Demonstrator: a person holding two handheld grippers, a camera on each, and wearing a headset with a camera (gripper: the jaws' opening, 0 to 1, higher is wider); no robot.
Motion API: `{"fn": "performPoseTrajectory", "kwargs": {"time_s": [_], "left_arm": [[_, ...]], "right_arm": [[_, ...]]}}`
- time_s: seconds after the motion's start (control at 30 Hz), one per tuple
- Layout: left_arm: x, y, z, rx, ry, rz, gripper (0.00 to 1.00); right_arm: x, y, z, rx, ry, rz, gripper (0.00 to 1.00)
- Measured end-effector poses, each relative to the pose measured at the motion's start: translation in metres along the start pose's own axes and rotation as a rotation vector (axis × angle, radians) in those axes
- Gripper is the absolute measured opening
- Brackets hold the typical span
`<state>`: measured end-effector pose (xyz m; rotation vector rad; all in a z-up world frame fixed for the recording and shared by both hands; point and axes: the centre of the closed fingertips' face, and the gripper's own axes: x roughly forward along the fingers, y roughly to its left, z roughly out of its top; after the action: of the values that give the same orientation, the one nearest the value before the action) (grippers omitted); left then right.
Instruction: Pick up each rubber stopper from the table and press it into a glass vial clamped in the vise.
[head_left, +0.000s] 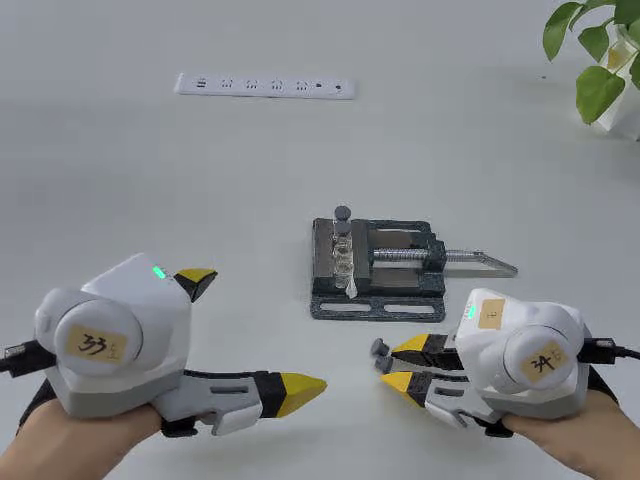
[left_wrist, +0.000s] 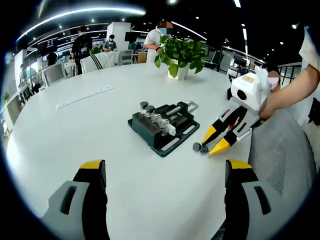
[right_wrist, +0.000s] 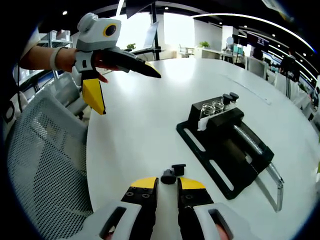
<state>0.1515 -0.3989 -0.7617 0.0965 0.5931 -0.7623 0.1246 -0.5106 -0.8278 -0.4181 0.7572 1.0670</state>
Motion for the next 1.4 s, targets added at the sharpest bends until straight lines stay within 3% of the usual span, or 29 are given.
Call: {"fn": "performPoseTrajectory", "kwargs": {"time_s": [0.5,0.77,1.0,1.17,1.4], "left_arm": [[0.002,-0.003,-0.003,0.007,0.009,-0.009,0.98],[0.005,-0.007,-0.007,0.026,0.017,-0.026,0.97],[0.011,-0.021,-0.005,0.073,0.012,-0.060,0.94],[0.015,-0.035,0.002,0.149,0.009,-0.091,0.87],[0.020,-0.059,0.027,0.271,-0.023,-0.130,0.70]], "right_arm": [[-0.002,-0.001,0.000,-0.025,0.008,-0.005,0.09],[-0.023,-0.003,0.007,-0.045,0.026,0.042,0.08],[-0.046,-0.003,0.019,-0.143,0.092,0.116,0.08],[-0.062,-0.004,0.035,-0.215,0.136,0.173,0.08],[-0.081,-0.004,0.056,-0.337,0.217,0.226,0.08]]}}
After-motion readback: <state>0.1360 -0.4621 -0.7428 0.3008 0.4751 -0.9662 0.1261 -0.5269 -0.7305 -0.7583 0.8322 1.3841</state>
